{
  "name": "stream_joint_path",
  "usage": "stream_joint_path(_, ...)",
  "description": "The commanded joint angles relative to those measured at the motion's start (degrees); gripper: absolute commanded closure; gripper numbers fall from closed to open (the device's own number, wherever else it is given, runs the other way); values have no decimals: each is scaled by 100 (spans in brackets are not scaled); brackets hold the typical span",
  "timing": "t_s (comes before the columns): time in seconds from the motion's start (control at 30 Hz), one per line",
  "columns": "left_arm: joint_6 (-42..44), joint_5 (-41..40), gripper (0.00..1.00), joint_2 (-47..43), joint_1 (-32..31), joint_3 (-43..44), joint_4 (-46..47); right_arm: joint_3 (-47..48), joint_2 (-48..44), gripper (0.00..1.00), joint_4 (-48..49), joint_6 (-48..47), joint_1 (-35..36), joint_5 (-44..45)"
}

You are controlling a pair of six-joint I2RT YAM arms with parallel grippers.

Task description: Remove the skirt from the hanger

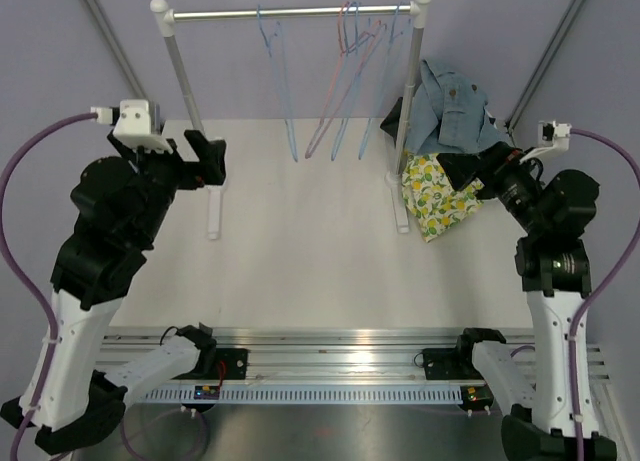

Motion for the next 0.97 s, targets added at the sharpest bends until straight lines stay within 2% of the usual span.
stream_joint_path(0.0,-709,564,1,-820,-43,-1226,-142,-135,-902,1,-151,156,39,-469)
stream_joint_path(0.07,-998,670,1,-1468,-51,-1783,-81,-188,-1454,1,-780,-185,74,-286)
stream_joint_path(0.1,-1079,679,1,-1638,-51,-2299,-89,-136,-1588,1,-1150,-361,161,255)
stream_joint_path(0.17,-1202,758,1,-2103,-51,-2697,-107,-188,-1922,1,-1748,-521,293,1125)
stream_joint_path(0.27,-1255,696,1,-2561,-51,-3261,-160,-451,-2292,1,-2015,-609,320,1604)
stream_joint_path(0.57,-1299,723,1,-3301,-51,-4096,-151,-1120,-3241,0,-1479,-143,320,1464)
stream_joint_path(0.8,-1167,670,1,-3143,-51,-4062,-204,-1111,-3206,1,-1585,-196,320,1561)
stream_joint_path(0.93,-1132,83,1,-2950,-51,-3948,-379,-1129,-3197,0,-1698,-362,320,1648)
